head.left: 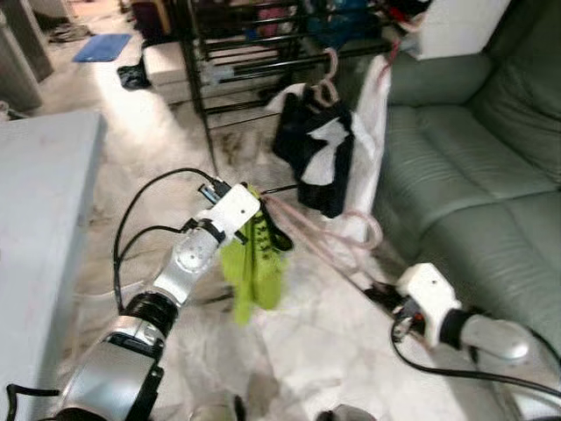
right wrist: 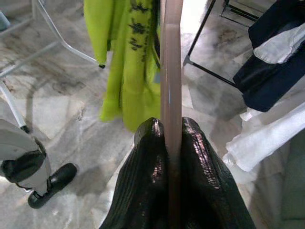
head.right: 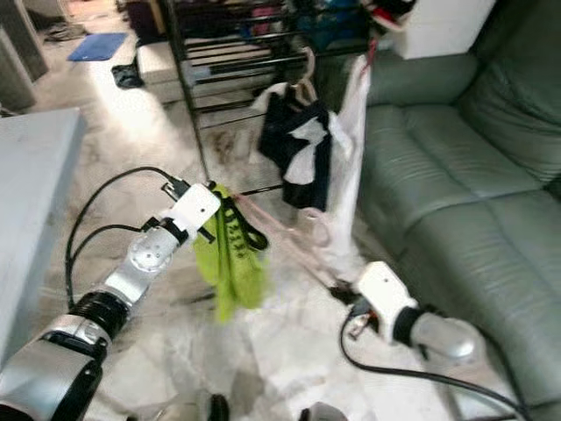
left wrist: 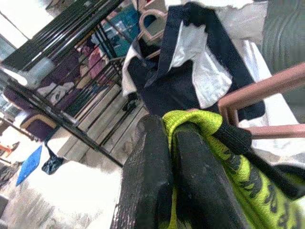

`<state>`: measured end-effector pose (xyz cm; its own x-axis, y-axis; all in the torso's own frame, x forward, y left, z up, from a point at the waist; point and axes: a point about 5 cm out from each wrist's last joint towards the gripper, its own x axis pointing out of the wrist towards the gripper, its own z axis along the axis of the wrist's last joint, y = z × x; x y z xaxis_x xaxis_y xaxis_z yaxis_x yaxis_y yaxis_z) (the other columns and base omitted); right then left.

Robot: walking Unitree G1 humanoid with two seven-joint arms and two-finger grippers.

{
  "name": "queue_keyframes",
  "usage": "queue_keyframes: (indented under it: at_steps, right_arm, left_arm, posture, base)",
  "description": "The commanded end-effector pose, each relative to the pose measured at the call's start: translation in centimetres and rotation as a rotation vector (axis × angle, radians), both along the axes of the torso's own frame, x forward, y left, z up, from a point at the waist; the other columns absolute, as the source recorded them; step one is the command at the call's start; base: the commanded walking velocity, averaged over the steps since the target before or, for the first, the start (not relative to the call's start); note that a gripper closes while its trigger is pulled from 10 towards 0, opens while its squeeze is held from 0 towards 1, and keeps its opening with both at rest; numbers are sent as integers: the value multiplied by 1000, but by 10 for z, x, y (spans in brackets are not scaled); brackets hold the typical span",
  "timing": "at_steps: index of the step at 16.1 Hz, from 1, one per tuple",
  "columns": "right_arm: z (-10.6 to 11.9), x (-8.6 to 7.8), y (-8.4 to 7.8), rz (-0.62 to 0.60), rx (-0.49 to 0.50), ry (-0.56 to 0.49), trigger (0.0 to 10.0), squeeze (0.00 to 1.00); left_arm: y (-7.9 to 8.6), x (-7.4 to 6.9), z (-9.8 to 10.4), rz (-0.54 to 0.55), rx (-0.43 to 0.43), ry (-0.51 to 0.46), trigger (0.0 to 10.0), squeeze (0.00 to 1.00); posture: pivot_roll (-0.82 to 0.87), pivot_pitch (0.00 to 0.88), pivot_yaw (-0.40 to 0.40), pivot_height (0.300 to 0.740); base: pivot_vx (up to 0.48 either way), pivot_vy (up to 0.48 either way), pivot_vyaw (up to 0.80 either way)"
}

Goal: Hang hanger

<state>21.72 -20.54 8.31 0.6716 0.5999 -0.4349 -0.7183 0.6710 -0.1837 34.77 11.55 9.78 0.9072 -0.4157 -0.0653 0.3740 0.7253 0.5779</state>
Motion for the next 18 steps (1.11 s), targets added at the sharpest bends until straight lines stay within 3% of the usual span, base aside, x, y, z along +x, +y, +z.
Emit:
queue_keyframes:
  at_steps: [1,4,8,13,18]
  right_arm:
    - [4,0,2,1,13,-15,10000,0]
    - [5,-1,-2,-3,8,-14,10000,0]
    - [5,-4,-27,-10,-82,57,10000,0]
    - [22,-5,-48,-3,-71,87,10000,0]
    - [16,-14,-56,16,-114,203,10000,0]
  left_arm:
    - [-7,4,11,-8,-22,-38,10000,0]
    - [-6,3,12,-6,-42,-28,10000,0]
    - [2,6,18,-16,-26,-35,10000,0]
    - [11,5,23,-51,-55,-31,10000,0]
    - [7,1,30,-135,-40,-66,10000,0]
  posture:
    - [-81,12,24,740]
    - [-86,13,21,740]
    - [-88,12,19,740]
    - [-92,13,25,740]
    - [-87,28,27,740]
  base:
    - [0,-334,0]
    - [0,-104,0]
    - [0,0,0]
    - [0,0,0]
    - [0,0,0]
